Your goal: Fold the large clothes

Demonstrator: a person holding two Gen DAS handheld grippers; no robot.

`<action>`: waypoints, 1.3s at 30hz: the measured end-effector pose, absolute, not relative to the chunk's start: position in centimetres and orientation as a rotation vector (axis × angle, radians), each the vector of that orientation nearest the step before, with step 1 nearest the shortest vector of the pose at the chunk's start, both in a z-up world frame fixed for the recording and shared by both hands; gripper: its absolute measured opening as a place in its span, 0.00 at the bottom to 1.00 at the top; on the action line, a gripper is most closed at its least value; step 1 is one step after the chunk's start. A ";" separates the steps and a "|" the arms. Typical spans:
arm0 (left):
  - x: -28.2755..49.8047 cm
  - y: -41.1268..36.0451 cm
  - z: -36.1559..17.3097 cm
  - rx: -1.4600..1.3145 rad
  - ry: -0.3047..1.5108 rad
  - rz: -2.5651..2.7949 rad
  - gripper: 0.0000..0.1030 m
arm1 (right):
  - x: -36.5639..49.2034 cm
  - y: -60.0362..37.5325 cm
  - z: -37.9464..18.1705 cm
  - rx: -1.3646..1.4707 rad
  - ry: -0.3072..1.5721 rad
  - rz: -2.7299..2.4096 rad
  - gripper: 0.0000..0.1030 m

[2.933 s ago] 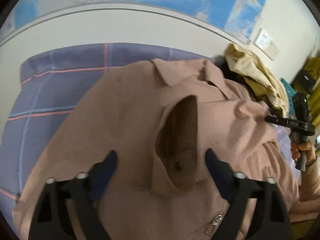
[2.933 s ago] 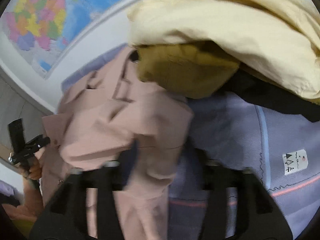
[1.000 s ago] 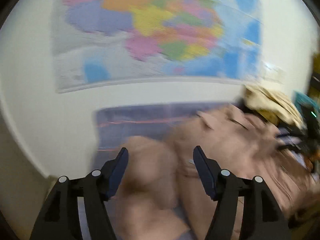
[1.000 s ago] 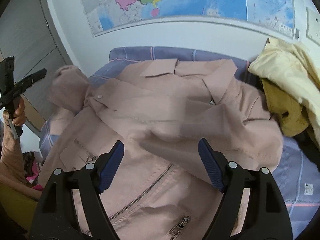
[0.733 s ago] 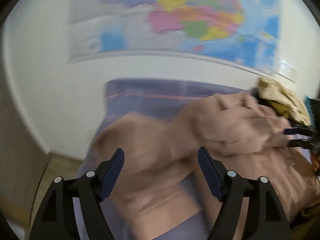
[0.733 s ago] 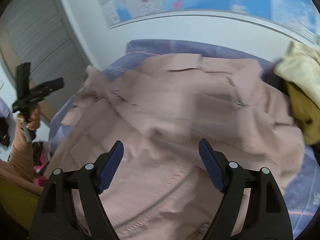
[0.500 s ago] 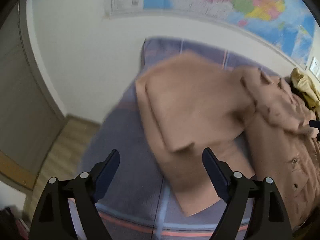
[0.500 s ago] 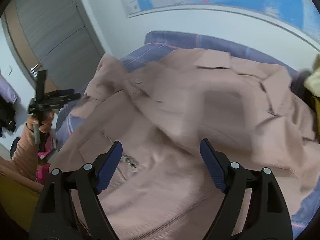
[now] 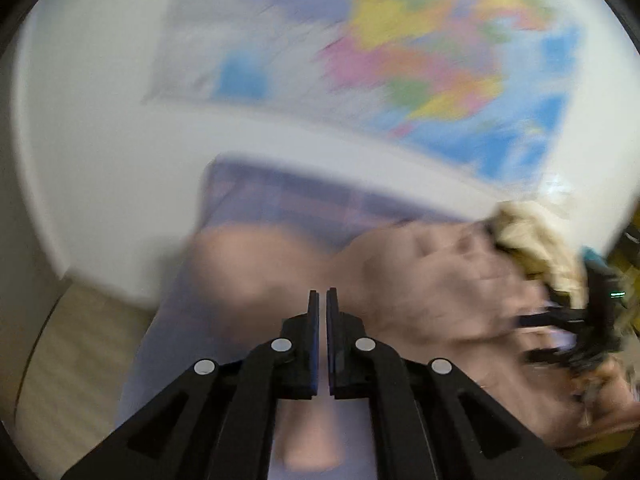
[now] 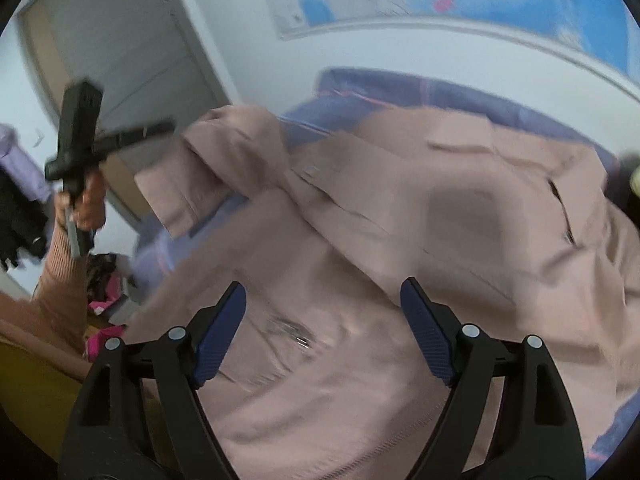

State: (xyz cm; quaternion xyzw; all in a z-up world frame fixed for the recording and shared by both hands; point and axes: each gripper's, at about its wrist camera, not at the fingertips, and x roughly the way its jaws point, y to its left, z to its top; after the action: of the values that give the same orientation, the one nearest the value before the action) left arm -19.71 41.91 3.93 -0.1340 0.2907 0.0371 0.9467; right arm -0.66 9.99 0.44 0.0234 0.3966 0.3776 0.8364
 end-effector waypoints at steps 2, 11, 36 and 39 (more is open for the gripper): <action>-18.6 39.2 7.0 -0.183 0.565 0.018 0.09 | -1.3 11.6 1.6 0.038 0.788 0.864 0.77; -15.3 34.4 4.9 -0.057 0.649 0.080 0.82 | -2.2 18.6 0.6 -0.035 0.816 1.012 0.77; -24.8 44.4 -7.6 -0.390 0.880 0.371 0.27 | -1.1 20.9 -2.0 -0.010 0.926 1.034 0.79; -25.0 44.6 -5.5 -0.445 0.810 0.337 0.05 | -1.2 20.9 -1.4 -0.025 0.889 1.026 0.79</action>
State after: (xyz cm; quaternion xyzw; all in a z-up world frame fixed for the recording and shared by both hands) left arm -25.00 44.65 -5.52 -0.2135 0.3887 0.1616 0.8816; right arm -1.24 20.85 -1.44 -0.0115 0.4111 0.4745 0.7783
